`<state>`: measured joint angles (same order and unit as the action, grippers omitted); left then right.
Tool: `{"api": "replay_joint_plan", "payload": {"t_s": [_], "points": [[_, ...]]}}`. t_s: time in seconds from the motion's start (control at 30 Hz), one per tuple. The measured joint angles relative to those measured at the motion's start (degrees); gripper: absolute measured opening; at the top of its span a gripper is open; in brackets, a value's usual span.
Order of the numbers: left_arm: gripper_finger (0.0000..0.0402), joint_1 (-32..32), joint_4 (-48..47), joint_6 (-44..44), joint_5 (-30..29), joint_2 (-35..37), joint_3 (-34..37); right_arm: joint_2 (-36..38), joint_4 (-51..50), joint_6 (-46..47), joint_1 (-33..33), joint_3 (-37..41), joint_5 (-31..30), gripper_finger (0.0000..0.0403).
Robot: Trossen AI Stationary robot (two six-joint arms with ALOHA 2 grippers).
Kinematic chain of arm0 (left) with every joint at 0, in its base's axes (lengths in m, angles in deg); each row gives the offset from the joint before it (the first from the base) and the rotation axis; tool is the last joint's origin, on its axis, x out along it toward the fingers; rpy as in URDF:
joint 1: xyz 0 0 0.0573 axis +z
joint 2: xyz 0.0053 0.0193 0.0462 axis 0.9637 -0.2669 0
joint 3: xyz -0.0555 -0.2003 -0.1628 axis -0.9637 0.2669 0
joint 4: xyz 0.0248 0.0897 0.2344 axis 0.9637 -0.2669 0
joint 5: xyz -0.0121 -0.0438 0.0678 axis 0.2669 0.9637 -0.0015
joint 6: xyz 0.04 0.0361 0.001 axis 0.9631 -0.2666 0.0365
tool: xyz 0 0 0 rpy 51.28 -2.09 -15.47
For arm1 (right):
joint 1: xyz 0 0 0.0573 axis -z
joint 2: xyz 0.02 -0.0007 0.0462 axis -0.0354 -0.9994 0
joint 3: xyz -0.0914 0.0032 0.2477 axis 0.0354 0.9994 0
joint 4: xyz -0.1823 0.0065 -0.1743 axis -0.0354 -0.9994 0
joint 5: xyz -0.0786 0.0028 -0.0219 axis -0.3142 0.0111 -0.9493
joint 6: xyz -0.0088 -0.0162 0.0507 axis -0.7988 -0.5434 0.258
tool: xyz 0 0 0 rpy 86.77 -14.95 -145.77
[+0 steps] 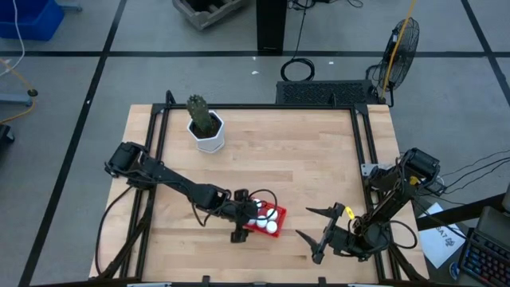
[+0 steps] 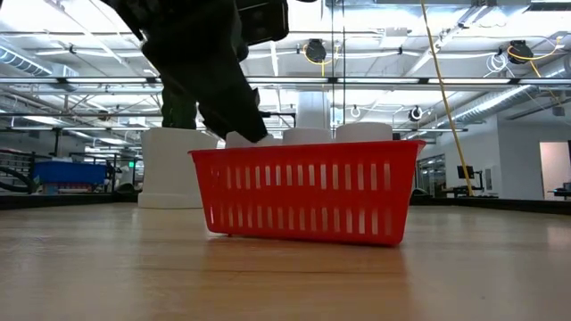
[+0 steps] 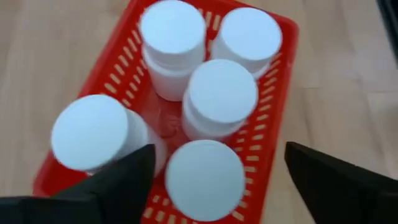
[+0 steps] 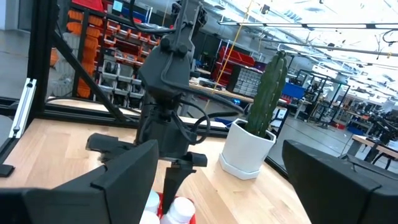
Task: Pick and place pill bottles into a basket
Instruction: Put the white pill bottle into the red bin, then return to Home Position
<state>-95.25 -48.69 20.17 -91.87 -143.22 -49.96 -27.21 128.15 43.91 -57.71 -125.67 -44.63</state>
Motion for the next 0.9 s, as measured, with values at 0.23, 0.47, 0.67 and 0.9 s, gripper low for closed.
{"api": "replay_joint_plan", "payload": {"t_s": [0.23,0.47,0.67,0.9], "points": [[0.0359,-0.2,-0.1,-0.3,1.4,0.0,0.0,0.0,0.0,0.0,0.0,0.0,0.0,0.0334],[0.0238,-0.3,-0.8,-0.5,2.1,2.2,0.0,0.0,0.0,0.0,0.0,0.0,0.0,0.0334],[0.0122,-0.8,-2.5,0.5,1.3,8.4,-0.1,0.0,0.0,-0.2,0.0,0.0,-0.2,0.0334],[0.0023,-2.9,-10.8,0.4,-12.1,14.0,-0.1,0.0,0.0,-0.2,0.0,0.0,-0.5,0.0334]]}}
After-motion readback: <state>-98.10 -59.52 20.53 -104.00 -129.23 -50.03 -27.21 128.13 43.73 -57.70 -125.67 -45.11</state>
